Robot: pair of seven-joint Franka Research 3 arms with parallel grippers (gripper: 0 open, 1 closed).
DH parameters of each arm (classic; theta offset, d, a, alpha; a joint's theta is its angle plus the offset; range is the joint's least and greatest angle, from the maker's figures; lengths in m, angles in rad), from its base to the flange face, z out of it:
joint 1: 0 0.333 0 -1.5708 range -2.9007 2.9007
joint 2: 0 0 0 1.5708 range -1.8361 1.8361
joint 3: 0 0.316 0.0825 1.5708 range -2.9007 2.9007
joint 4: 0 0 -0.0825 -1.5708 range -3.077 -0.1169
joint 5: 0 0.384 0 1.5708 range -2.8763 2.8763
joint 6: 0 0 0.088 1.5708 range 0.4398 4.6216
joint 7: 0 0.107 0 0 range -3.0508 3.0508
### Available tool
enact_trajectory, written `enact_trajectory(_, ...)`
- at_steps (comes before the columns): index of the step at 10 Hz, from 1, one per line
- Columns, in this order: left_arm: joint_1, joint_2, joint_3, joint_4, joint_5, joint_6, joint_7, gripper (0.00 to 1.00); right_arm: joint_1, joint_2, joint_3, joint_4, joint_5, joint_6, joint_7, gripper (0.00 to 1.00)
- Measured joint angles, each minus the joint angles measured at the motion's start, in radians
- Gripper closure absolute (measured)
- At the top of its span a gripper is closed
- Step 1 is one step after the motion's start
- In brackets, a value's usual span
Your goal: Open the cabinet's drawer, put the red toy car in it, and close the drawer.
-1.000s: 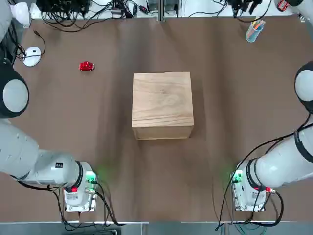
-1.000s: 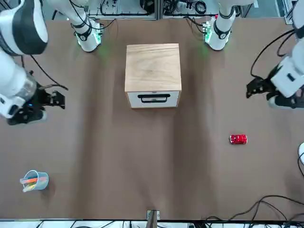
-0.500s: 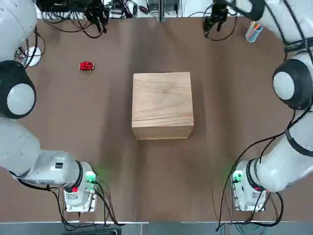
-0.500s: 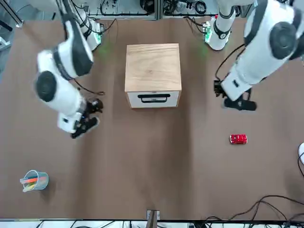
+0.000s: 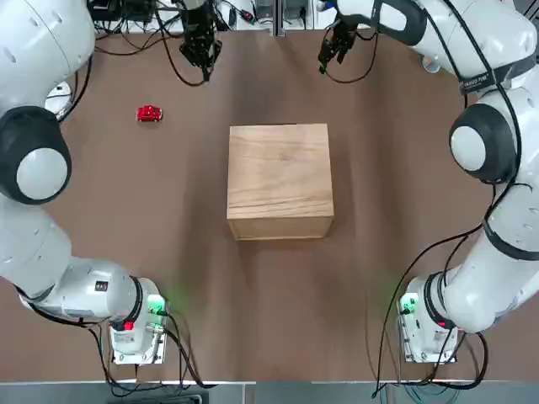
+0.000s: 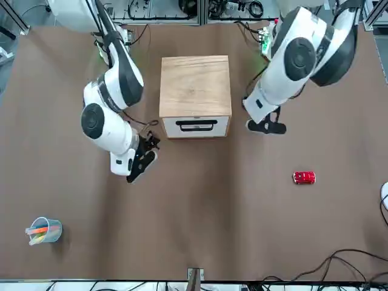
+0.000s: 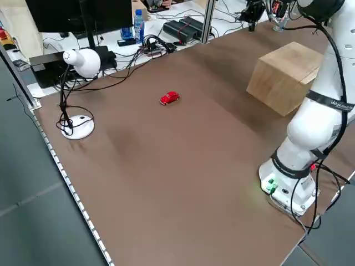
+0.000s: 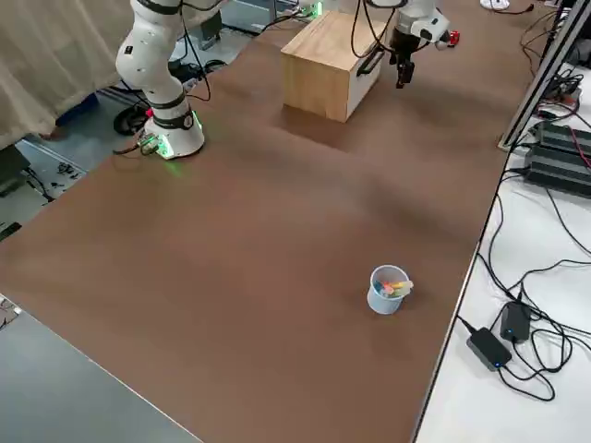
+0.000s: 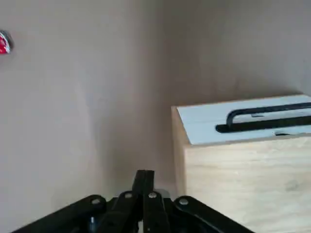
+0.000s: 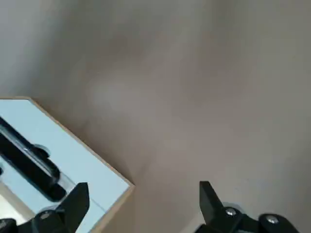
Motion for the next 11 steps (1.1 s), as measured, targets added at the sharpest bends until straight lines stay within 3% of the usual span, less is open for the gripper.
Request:
enact_trajectory(2, -0.004, 0.022, -0.053, -0.011, 0.0, 0.0, -0.052, 0.99, 0.001, 0.028, 0.044, 0.0, 0.044, 0.041, -0.105, 0.0)
enact_trajectory(4, -0.02, 0.068, -0.093, -0.013, 0.004, 0.004, -0.059, 0.99, 0.002, 0.083, 0.051, 0.002, 0.121, 0.054, -0.305, 0.0)
enact_trajectory(6, -0.053, 0.111, -0.112, -0.013, 0.03, 0.042, -0.065, 0.99, 0.015, 0.137, 0.057, 0.032, 0.132, 0.072, -0.441, 0.0)
enact_trajectory(11, -0.078, 0.203, -0.118, -0.014, 0.088, 0.117, -0.071, 0.99, 0.085, 0.162, 0.064, 0.063, 0.161, 0.067, -0.528, 0.0)
